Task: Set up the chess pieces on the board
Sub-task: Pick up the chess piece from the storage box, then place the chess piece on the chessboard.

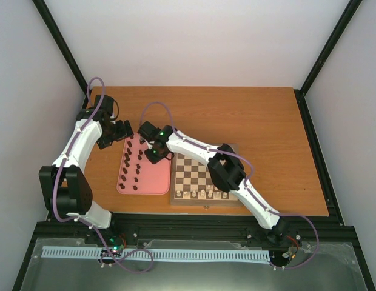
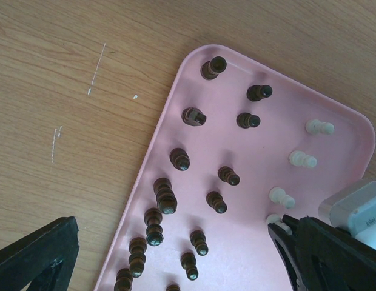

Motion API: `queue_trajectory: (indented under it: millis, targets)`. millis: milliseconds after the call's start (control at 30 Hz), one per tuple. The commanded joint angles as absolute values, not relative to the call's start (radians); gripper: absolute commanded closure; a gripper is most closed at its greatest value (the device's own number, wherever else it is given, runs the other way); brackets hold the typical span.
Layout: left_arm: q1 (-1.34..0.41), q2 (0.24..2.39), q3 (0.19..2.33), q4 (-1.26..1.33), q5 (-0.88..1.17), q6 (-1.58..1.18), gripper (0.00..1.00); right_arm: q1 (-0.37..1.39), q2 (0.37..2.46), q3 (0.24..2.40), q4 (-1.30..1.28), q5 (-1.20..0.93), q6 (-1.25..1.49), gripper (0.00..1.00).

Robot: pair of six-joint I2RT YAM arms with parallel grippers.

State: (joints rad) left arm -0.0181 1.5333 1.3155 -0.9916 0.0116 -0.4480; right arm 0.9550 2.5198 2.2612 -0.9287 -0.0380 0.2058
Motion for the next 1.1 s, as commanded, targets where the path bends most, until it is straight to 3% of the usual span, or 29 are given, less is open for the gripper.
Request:
queue_trajectory:
  millis: [0,333,700,1067]
  targets:
    - [-0.021,1.538,1.35,-0.987,0.012,-0.436,0.0,0.946,2.413,2.229,-0.937,-0.008,0.191,0.89]
    - [-0.021,1.535,1.353,-0.991,0.003,-0.435,0.0,0.945,2.123,1.976,-0.933,0.019,0.197,0.9]
    - [-0.021,1.531,1.349,-0.988,-0.005,-0.435,0.0,0.876,1.719,1.364,-0.869,-0.011,0.278,0.89]
    - [-0.021,1.537,1.349,-0.988,-0.012,-0.434,0.0,0.868,1.596,1.182,-0.844,-0.037,0.316,0.89]
